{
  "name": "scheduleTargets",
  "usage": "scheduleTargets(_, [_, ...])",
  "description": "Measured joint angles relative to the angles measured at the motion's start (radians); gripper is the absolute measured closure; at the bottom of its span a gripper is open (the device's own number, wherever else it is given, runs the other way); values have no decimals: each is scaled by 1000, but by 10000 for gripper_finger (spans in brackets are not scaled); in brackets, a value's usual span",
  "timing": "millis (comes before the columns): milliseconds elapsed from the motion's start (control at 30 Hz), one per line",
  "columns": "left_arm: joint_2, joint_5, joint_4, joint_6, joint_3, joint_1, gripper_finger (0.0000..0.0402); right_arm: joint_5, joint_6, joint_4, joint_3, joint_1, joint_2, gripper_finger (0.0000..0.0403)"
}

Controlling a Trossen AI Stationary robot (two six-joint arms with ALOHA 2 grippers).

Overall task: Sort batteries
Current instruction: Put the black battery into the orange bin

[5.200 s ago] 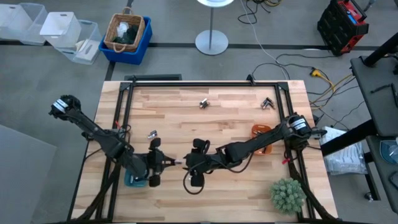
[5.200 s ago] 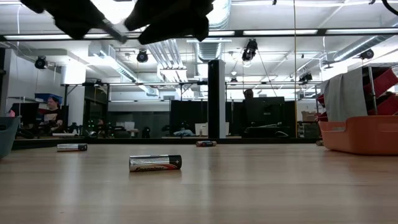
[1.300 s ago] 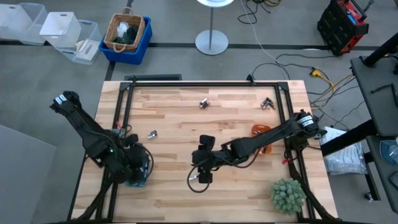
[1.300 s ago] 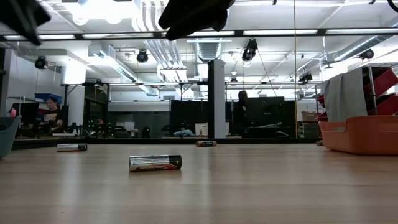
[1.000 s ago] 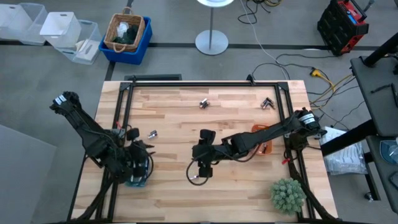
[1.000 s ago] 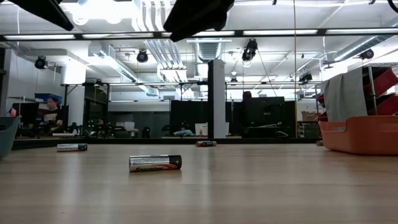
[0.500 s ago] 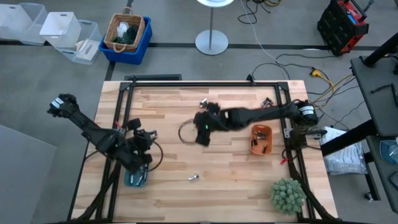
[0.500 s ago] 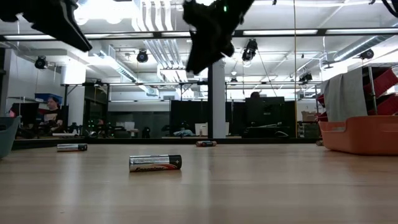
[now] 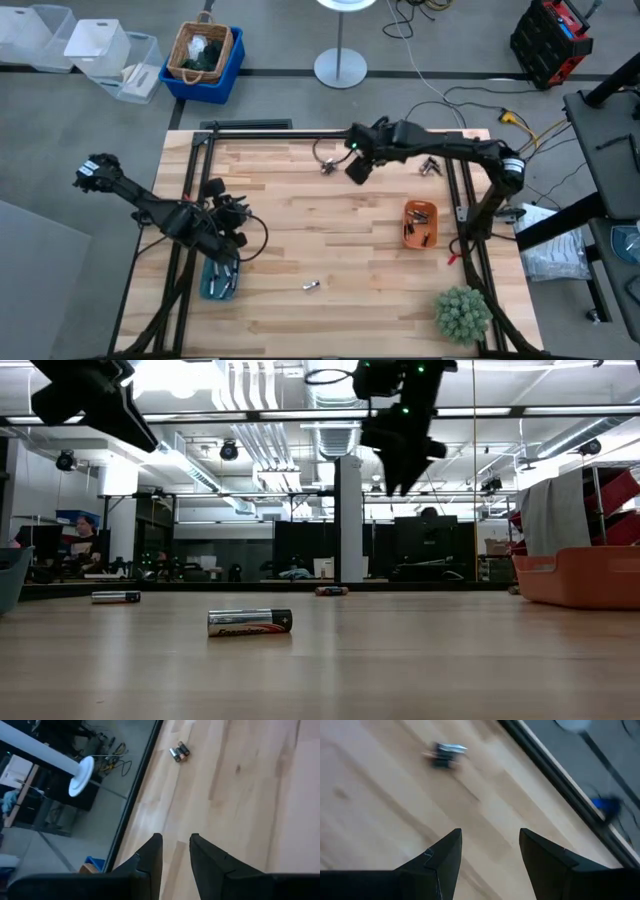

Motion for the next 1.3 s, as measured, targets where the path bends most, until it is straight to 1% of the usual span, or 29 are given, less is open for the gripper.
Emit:
scheduleTargets(167, [-12,-23,-2,11,1,28,323,0,46,-88,-39,-89,-40,211])
scheduleTargets(333, [-33,-27,-2,36,1,36,323,0,71,-93,-126,-160,-95,211])
scheduleTargets(600, [-78,-101,0,112,4,37,323,0,130,-15,-321,-303,-191,211])
scheduleTargets(767, [-113,-139,4,135,9,38,323,0,177,58,-417,-380,-219,211])
scheduleTargets(1100, [-143,-147,5,155,8,40,323,0,246,145,-560,-450,-218,211])
scheduleTargets(1300, [-143,-156,8,171,8,40,323,7,278,168,-621,-456,-218,211])
